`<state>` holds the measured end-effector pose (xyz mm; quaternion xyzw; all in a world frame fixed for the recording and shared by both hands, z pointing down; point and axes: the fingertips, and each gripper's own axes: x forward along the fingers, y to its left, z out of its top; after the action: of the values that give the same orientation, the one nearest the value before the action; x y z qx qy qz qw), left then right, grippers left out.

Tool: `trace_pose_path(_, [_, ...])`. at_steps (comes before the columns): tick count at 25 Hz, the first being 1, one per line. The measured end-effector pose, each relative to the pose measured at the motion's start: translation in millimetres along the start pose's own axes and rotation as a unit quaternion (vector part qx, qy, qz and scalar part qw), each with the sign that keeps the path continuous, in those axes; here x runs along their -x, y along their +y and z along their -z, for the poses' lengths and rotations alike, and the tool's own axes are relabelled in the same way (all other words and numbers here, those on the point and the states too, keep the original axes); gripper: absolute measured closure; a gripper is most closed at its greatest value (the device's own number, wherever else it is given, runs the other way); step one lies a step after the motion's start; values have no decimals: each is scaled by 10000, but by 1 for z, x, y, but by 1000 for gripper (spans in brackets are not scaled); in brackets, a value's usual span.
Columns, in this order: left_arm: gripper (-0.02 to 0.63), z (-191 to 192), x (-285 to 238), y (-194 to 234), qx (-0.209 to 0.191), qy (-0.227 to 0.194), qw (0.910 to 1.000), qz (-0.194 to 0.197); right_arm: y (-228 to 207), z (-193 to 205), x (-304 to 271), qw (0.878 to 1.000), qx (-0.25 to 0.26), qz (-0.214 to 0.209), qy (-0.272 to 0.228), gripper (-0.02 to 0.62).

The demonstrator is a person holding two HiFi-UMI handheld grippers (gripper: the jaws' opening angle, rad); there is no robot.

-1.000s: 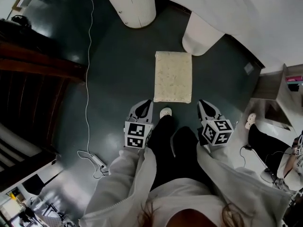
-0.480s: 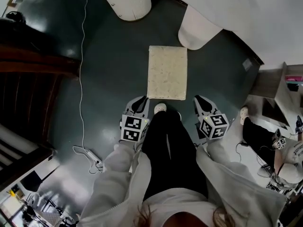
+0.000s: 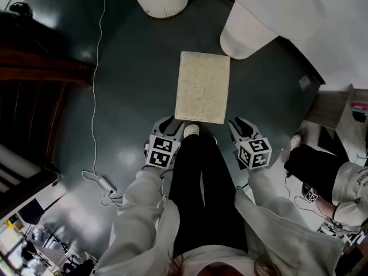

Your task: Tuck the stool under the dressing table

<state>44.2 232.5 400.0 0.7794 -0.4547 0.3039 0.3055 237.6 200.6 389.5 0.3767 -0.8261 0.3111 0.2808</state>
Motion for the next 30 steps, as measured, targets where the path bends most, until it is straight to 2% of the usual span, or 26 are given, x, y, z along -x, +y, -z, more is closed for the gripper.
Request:
trace_pose_path(5, [390,34,-34,6,38,338,9994,42,-5,25,-29,9986,273,-161,431,361])
trace_pose_path(12, [357,86,-79,21,-69,695,9975,55,-19,75,-72,9935,601,-151,952,282])
trace_pose_path(15, [353,109,-95,26,-113,912,9958,58,-26,95,-90,9890,897,-84,1170,270])
trace_pose_path(20, [347,138,-120,33,-310,1199,9923,-20,-33,120,-115,9843,1024,-99,1435,249])
trace_pose_path(24, [345,150,-135,41,-298,1280,9912,-143,-36,138,-129,9792,1213,-144,1620,246])
trace_pose_path(30, [345,163,-157,50,-479,1456,9881,-135,-49,164,-146,9752,1091,25,1925,236])
